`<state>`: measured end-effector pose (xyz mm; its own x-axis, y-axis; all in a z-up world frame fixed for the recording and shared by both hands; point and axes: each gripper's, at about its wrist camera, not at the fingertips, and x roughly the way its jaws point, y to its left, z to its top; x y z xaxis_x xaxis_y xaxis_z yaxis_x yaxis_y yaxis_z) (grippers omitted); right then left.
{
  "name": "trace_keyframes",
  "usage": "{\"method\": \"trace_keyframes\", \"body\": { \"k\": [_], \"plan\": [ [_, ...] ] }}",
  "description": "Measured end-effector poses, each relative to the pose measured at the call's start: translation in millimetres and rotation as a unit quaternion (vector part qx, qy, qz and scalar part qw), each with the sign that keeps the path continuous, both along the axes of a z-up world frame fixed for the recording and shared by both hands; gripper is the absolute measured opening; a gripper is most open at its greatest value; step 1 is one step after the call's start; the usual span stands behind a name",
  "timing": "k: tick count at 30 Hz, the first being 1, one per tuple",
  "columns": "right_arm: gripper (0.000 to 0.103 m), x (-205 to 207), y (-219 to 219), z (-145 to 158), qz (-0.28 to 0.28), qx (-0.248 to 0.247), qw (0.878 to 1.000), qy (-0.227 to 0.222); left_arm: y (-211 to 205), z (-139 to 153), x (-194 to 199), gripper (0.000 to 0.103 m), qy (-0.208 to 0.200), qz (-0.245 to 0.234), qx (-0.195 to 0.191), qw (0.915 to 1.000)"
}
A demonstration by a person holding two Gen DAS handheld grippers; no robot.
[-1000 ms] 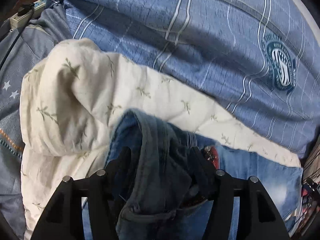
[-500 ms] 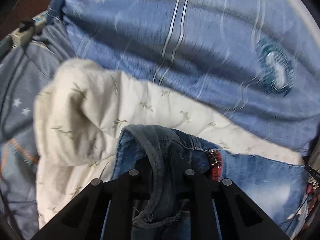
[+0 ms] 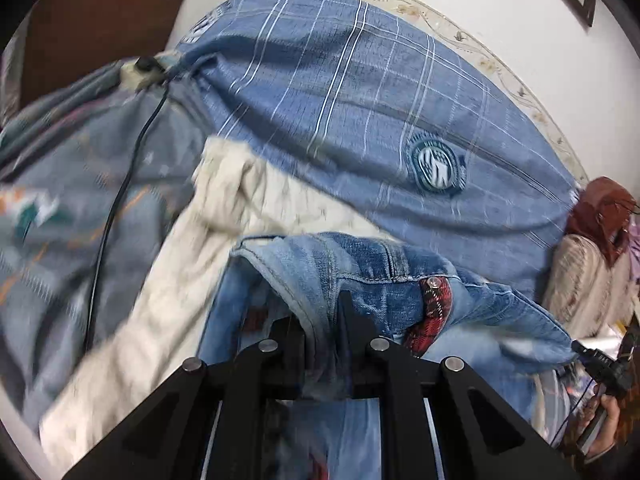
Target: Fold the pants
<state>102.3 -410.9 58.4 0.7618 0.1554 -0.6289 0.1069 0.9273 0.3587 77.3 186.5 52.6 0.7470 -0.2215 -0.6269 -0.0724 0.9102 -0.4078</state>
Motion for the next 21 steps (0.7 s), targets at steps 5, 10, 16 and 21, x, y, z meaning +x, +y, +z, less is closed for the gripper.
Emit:
{"method": "trace_keyframes", "body": {
  "k": [5, 10, 16, 21],
  "plan": [
    [0.02, -82, -4, -41, 0.002, 0.018, 1.0, 0.019, 6, -37, -53, 0.015, 0.035, -0.008, -0.011, 0.9993],
    [0.023, -111, -10, -101, 0.001, 0.022, 0.996, 0.092, 5, -71, -73, 0.019, 0.081, -0.017, -0.01, 0.9965],
    [0.07, -126, -20, -117, -0.008, 0.023, 0.993, 0.119, 16, -75, -93, 0.052, 0.115, 0.016, -0.008, 0.9932],
    [0.07, -134, -35, -90, -0.032, 0.05, 0.995, 0.081, 15, -37, -114, 0.054, 0.06, 0.087, 0.065, 0.9922]
  ]
}}
